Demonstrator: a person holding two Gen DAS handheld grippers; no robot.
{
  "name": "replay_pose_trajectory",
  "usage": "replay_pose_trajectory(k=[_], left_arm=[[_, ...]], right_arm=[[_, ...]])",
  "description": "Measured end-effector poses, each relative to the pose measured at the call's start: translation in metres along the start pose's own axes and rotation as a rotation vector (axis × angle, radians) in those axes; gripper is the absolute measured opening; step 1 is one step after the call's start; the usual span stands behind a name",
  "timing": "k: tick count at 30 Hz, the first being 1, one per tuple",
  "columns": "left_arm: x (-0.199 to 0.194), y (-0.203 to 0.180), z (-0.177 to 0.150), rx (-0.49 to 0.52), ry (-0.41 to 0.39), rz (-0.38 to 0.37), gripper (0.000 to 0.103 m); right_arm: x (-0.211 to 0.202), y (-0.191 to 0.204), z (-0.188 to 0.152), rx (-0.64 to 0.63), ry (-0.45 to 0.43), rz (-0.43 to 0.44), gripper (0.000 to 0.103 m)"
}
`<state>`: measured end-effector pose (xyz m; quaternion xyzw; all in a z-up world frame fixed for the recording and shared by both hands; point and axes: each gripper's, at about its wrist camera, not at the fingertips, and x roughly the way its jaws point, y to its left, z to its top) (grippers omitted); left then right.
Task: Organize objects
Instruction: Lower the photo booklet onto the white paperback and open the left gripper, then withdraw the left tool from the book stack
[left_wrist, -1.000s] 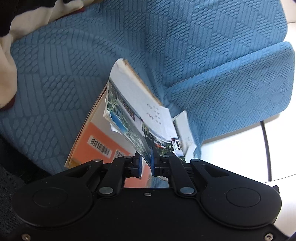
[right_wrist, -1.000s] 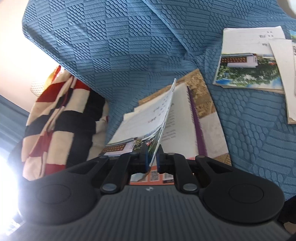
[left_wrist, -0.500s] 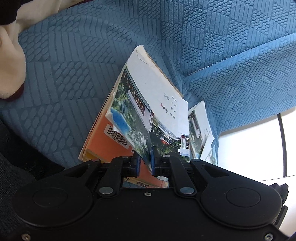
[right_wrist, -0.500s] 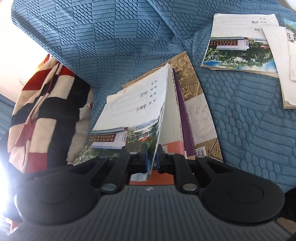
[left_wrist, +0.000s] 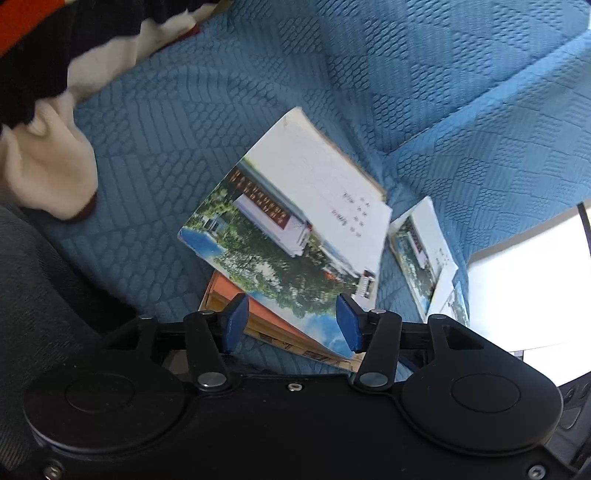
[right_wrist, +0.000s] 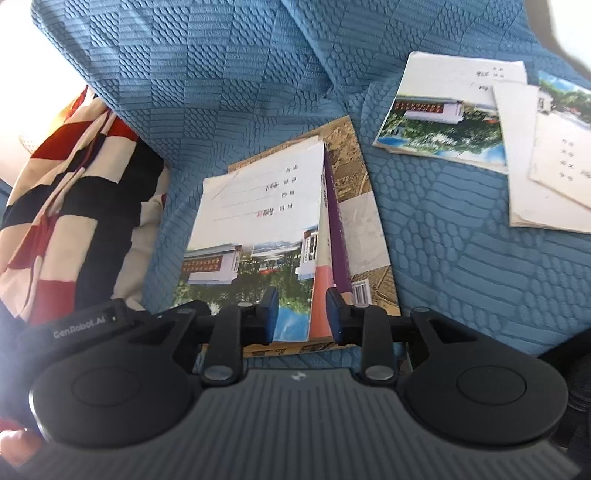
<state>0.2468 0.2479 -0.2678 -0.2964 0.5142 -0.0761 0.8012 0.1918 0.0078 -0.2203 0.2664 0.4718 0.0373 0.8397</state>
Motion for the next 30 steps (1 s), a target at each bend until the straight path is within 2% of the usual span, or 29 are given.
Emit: replay_pose_trajectory(k=[8,12,15,19,23,25,30], left_arm=[[-0.045,-0.039,-0.001,0.122,-0.079,-0.035,0.057],[-0.071,-0.059,0.006,0.17,-0.103,-0.108,0.059],[-0.091,-0.077,0.008,0.233,-0.155,-0.107,0.062],[-0.116,-0.098,0.007,0.299,-0.192,-0.127,0.066],[-0.133,-0.115,-0.003,0.359,-0.214,-0.137,0.073],[-0.142,-0.123,-0.009,0.382,-0.222,-0.148,0.081],[-0.153,-0.134,-0.027,0.421,-0.254,-0.169,0.089]], right_arm=[[-0.054,0.02,0.019,-0.081,-0.103,-0.015,0.032],[-0.089,0.032,0.029,-0.123,-0.163,-0.009,0.032],[-0.119,0.039,0.036,-0.155,-0.217,0.019,0.032],[-0.151,0.047,0.041,-0.197,-0.282,0.009,0.032],[-0.174,0.048,0.038,-0.212,-0.313,0.009,0.032],[-0.182,0.047,0.033,-0.226,-0.319,-0.005,0.032],[-0.2,0.037,0.017,-0.214,-0.33,-0.048,0.032]])
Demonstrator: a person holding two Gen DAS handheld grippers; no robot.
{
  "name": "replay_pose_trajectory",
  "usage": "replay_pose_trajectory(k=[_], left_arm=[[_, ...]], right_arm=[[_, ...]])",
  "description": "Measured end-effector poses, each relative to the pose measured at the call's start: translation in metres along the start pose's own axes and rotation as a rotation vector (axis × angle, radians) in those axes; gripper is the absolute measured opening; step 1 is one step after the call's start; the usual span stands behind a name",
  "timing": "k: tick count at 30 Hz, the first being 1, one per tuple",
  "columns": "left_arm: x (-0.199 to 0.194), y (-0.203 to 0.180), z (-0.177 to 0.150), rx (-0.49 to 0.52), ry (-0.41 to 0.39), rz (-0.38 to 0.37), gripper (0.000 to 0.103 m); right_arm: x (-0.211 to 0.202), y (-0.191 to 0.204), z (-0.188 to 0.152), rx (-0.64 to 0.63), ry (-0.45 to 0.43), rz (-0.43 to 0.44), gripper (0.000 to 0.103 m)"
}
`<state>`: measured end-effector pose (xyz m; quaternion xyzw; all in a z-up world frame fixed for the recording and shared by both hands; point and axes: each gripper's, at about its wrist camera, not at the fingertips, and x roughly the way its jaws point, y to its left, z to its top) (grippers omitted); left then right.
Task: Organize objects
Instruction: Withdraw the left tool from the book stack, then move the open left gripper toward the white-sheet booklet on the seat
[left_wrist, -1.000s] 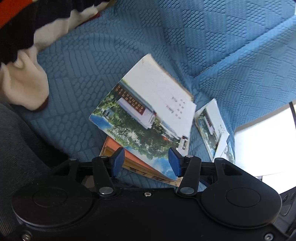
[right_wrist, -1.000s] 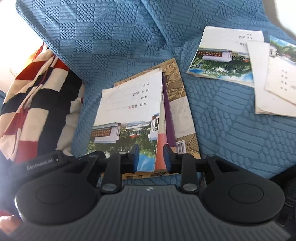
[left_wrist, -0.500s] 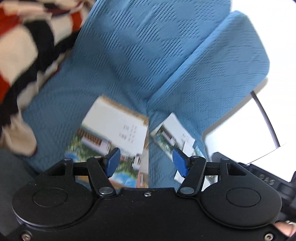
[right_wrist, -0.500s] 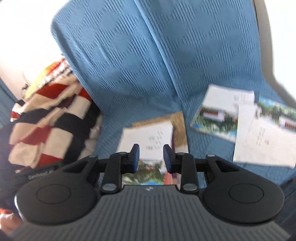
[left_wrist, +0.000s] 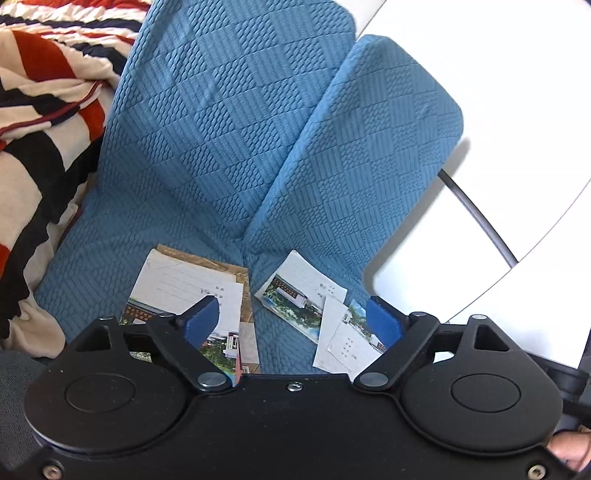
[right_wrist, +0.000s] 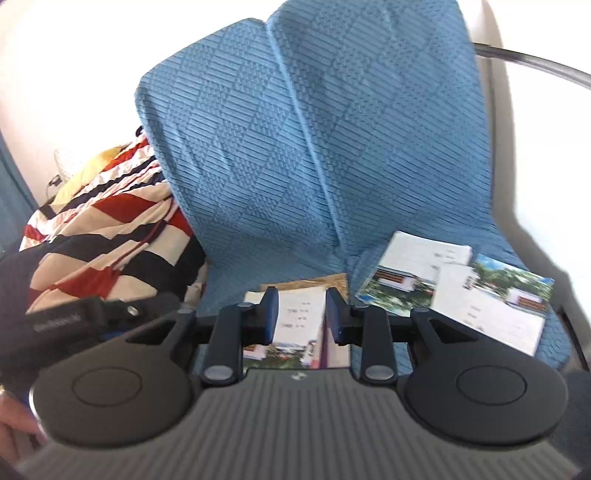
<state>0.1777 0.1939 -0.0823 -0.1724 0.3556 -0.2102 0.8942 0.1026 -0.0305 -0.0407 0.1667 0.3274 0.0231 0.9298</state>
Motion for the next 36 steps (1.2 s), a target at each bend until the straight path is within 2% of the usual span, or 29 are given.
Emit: replay_pose_trajectory(k=[4,6,10,14,16,22,23,24,25,26,31,36], left_arm=[[0.0,-0.016,-0.012,0.066,0.004,-0.012,0.1],[0.001,-0.023,-0.019,0.092,-0.006,-0.004,0.101],[0.006,-0.027,-0.028,0.077,0.008,-0.025,0.102],[0.013,-0.033,-0.035,0.087,0.027,-0.014,0.102],[0.016,-0.038,-0.038,0.103,0.033,-0.011,0.102],[0.033,-0.051,-0.046,0.117,0.054,-0.023,0.102],[0.035,-0.053,-0.046,0.12,0.057,-0.027,0.102],[0.037,-0.055,-0.047,0.122,0.06,-0.029,0.102],[0.039,-0.057,-0.047,0.124,0.063,-0.03,0.102],[0.04,-0.059,-0.048,0.127,0.065,-0.03,0.102],[0.047,-0.067,-0.052,0.13,0.08,-0.033,0.102],[0.052,-0.072,-0.056,0.136,0.093,-0.037,0.102]], right_arm=[[-0.011,-0.006,-0.012,0.01,0.003,-0.031,0.032],[-0.013,-0.01,-0.019,0.02,0.009,-0.039,0.032],[-0.016,-0.018,-0.035,0.03,0.011,-0.079,0.032],[-0.016,-0.028,-0.049,0.038,0.019,-0.115,0.032],[-0.017,-0.032,-0.053,0.036,0.021,-0.123,0.038],[-0.017,-0.047,-0.058,0.054,0.03,-0.163,0.037],[-0.018,-0.05,-0.059,0.059,0.028,-0.166,0.043],[-0.018,-0.052,-0.059,0.062,0.026,-0.17,0.061],[-0.019,-0.054,-0.06,0.066,0.02,-0.17,0.069],[-0.021,-0.057,-0.06,0.072,0.011,-0.167,0.083],[-0.021,-0.069,-0.061,0.067,0.017,-0.213,0.083],[-0.023,-0.079,-0.063,0.09,0.019,-0.216,0.083]])
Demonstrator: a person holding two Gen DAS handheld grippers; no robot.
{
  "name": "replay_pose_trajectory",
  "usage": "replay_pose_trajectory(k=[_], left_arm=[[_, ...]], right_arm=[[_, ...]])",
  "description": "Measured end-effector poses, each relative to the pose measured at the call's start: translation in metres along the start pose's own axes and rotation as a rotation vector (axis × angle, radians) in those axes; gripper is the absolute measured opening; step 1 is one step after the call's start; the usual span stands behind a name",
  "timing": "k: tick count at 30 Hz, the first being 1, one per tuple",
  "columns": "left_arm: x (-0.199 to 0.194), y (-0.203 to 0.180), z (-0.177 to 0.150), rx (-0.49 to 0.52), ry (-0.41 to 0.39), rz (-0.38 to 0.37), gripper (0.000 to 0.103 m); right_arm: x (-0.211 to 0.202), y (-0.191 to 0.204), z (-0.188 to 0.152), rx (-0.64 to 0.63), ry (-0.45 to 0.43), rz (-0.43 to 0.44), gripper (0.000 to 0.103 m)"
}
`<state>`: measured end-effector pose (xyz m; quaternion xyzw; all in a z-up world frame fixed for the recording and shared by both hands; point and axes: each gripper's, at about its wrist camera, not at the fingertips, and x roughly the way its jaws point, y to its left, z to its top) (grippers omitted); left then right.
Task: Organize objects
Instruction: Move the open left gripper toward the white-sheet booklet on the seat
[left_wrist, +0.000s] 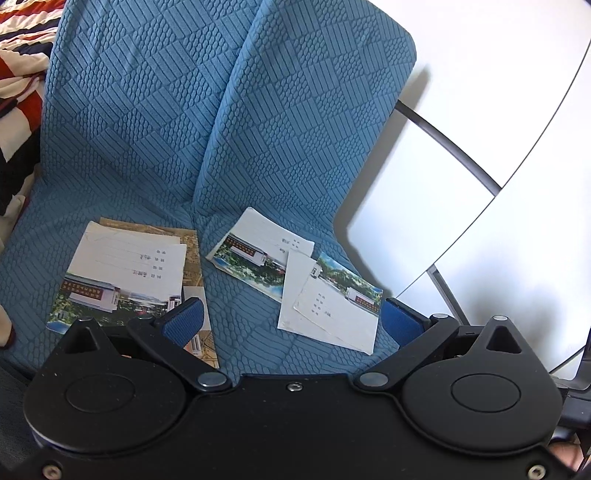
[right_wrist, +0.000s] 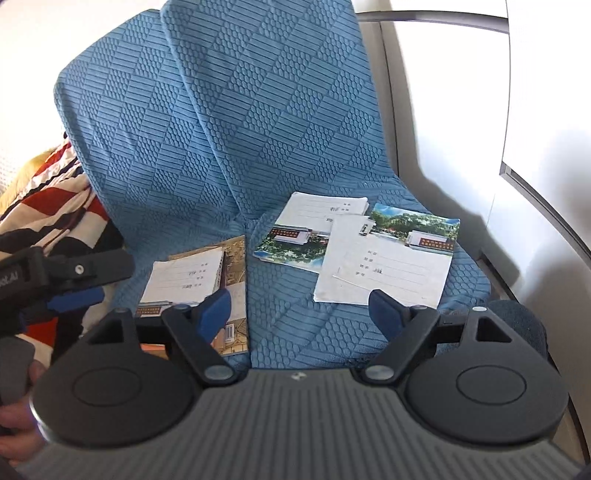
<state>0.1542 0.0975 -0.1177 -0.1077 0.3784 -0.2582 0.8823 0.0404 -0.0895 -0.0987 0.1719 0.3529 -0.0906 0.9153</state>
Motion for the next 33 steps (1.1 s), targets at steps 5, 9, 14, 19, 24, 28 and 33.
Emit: replay_pose_trajectory(k=[5,9,14,19,24,28,33], left_arm=[[0.006,-0.001,-0.001,0.004,0.007,0.007,0.102],[0.018,0.002,0.0,-0.006,0.02,0.012,0.102],[0.036,-0.002,-0.002,0.005,0.022,0.025,0.102],[0.063,-0.006,-0.007,-0.011,0.059,0.009,0.102],[0.094,-0.007,-0.01,-0.043,0.115,0.017,0.102],[0.115,-0.007,-0.011,-0.052,0.128,0.033,0.101],[0.146,-0.002,-0.012,-0.099,0.167,0.022,0.099]], right_arm=[[0.005,-0.008,-0.003,0.009,0.001,-0.009,0.083],[0.011,-0.017,-0.009,0.013,-0.012,0.002,0.083],[0.024,-0.034,-0.017,0.014,-0.015,-0.014,0.083],[0.037,-0.052,-0.022,0.03,-0.034,-0.04,0.083],[0.051,-0.068,-0.023,0.054,-0.052,-0.057,0.083],[0.06,-0.08,-0.023,0.069,-0.066,-0.057,0.083],[0.073,-0.096,-0.021,0.076,-0.05,-0.075,0.074]])
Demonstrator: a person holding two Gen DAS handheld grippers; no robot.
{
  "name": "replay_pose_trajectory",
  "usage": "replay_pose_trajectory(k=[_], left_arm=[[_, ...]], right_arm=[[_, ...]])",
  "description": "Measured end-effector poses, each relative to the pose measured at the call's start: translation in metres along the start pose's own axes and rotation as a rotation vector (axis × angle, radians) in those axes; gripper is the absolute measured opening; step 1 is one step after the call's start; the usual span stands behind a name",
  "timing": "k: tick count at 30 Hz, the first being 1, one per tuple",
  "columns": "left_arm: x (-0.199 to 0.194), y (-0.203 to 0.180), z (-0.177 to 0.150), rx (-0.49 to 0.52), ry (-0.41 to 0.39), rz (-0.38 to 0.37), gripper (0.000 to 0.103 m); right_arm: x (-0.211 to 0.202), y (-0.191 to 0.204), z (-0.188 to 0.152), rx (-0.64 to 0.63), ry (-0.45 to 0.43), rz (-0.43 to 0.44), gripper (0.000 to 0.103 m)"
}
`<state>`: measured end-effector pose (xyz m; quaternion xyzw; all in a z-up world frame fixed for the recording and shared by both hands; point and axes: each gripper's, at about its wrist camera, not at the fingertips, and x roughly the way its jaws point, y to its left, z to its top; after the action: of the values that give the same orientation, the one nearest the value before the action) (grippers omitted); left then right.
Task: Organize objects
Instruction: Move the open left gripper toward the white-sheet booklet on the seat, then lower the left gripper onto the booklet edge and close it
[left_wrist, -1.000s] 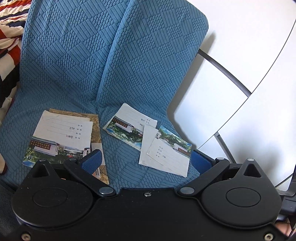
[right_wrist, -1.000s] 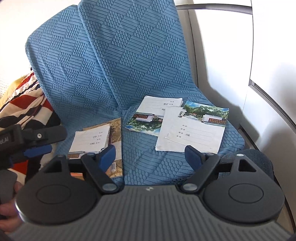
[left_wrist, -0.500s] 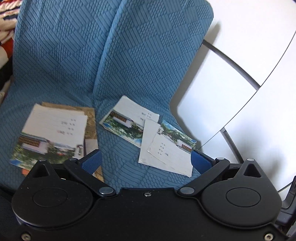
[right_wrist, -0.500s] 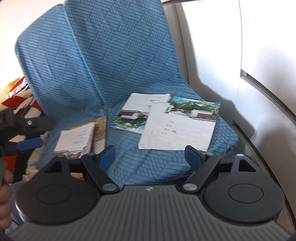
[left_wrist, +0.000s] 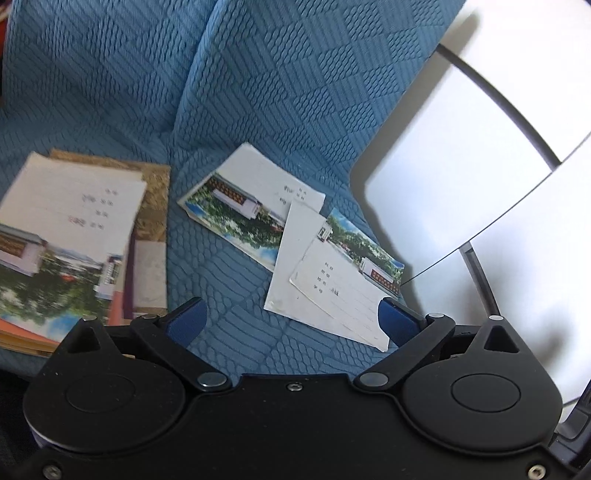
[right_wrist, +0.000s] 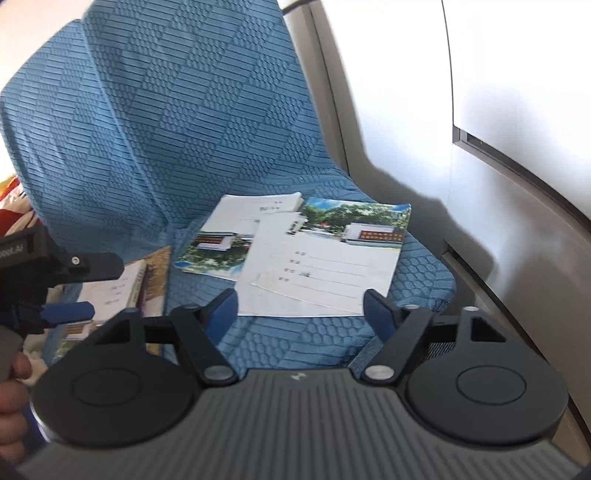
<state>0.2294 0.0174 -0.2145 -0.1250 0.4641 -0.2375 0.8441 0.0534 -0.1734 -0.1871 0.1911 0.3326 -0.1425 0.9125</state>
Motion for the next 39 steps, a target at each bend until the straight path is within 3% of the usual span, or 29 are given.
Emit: replay_pose_trajectory(k=[5,10,13,17,21,25,28,32,39], left_arm=[[0.032,0.0,0.003,-0.016,0.047,0.02,0.093],[0.061,-0.006,0.006,-0.013,0.085,0.006,0.08],[0.077,-0.013,0.008,0.015,0.083,0.034,0.078],[0.099,-0.02,0.013,0.049,0.089,0.023,0.073],[0.124,-0.022,0.016,0.078,0.115,0.008,0.061],[0.147,-0.021,0.019,0.09,0.148,0.0,0.045],[0.161,-0.019,0.02,0.103,0.149,-0.009,0.045],[0.177,-0.023,0.025,0.183,0.145,0.038,0.042],[0.192,-0.028,0.031,0.218,0.198,-0.018,0.039]], right_arm=[[0.015,-0.014,0.004,0.018,0.018,-0.01,0.073],[0.033,-0.032,0.007,0.05,0.048,-0.039,0.064],[0.044,-0.045,0.007,0.07,0.064,-0.052,0.058],[0.06,-0.055,0.008,0.069,0.087,-0.062,0.044],[0.082,-0.061,0.005,0.066,0.113,-0.064,0.031],[0.101,-0.065,0.004,0.071,0.126,-0.051,0.029],[0.116,-0.068,0.005,0.062,0.139,-0.048,0.028],[0.128,-0.074,0.011,0.044,0.129,-0.049,0.028],[0.136,-0.077,0.013,0.022,0.126,-0.045,0.025]])
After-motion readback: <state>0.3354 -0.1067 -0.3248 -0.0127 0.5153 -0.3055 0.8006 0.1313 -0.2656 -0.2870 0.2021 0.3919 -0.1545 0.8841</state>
